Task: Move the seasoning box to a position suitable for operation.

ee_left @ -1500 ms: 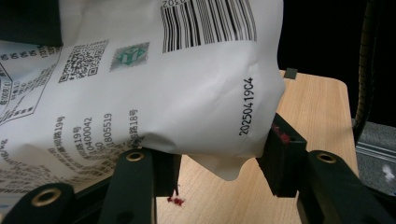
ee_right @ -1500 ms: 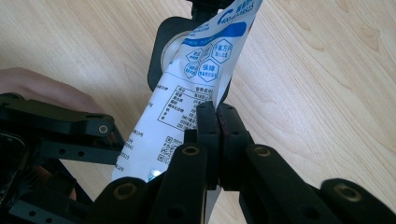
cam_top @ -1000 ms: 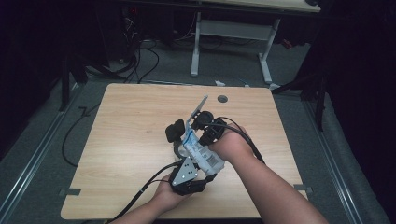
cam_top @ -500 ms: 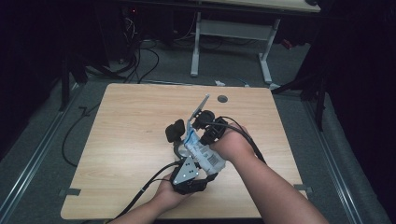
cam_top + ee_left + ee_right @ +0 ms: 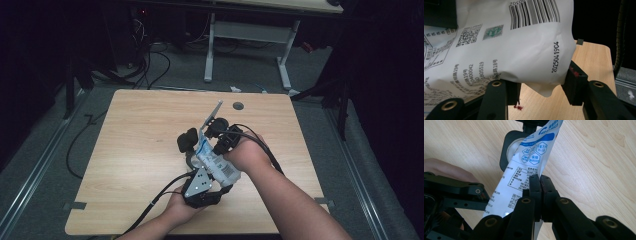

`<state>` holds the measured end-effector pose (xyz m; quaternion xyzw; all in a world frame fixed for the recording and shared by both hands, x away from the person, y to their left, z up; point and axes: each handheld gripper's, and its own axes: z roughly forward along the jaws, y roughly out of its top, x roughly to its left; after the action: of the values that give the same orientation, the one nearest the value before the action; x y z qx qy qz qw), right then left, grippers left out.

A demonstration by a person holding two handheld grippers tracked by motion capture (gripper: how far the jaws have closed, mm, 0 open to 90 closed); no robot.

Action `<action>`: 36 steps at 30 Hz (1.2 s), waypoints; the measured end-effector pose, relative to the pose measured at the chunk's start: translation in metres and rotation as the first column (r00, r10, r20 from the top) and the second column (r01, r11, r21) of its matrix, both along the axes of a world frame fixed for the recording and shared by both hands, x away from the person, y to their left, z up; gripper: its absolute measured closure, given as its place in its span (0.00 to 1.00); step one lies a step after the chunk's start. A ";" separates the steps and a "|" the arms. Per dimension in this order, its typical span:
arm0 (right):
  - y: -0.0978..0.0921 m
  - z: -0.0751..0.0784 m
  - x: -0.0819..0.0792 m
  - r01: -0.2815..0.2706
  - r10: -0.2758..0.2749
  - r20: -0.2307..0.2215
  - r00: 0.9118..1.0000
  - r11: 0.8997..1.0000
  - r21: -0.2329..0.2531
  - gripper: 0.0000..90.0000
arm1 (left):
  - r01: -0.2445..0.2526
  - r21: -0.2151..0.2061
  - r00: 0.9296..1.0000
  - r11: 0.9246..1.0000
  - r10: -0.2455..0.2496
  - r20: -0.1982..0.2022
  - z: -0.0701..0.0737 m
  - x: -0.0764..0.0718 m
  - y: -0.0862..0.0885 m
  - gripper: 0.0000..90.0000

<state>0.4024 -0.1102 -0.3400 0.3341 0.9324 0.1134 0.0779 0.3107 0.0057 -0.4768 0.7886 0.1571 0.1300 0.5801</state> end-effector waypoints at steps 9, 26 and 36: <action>0.003 0.003 0.002 -0.016 0.016 0.005 1.000 1.000 0.000 0.99 | -0.008 -0.008 1.000 1.000 0.008 0.003 0.002 0.000 0.003 0.61; 0.009 0.003 0.003 -0.024 0.024 0.005 1.000 1.000 -0.002 0.99 | -0.014 -0.013 1.000 1.000 0.014 0.005 0.004 0.000 0.005 0.61; 0.009 0.006 0.001 -0.019 0.019 0.012 1.000 1.000 -0.011 0.99 | -0.012 -0.015 1.000 1.000 0.012 0.012 0.004 0.000 0.005 0.61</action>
<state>0.4037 -0.1016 -0.3340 0.3240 0.9357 0.1112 0.0842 0.3109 0.0106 -0.4727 0.7826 0.1592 0.1371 0.5860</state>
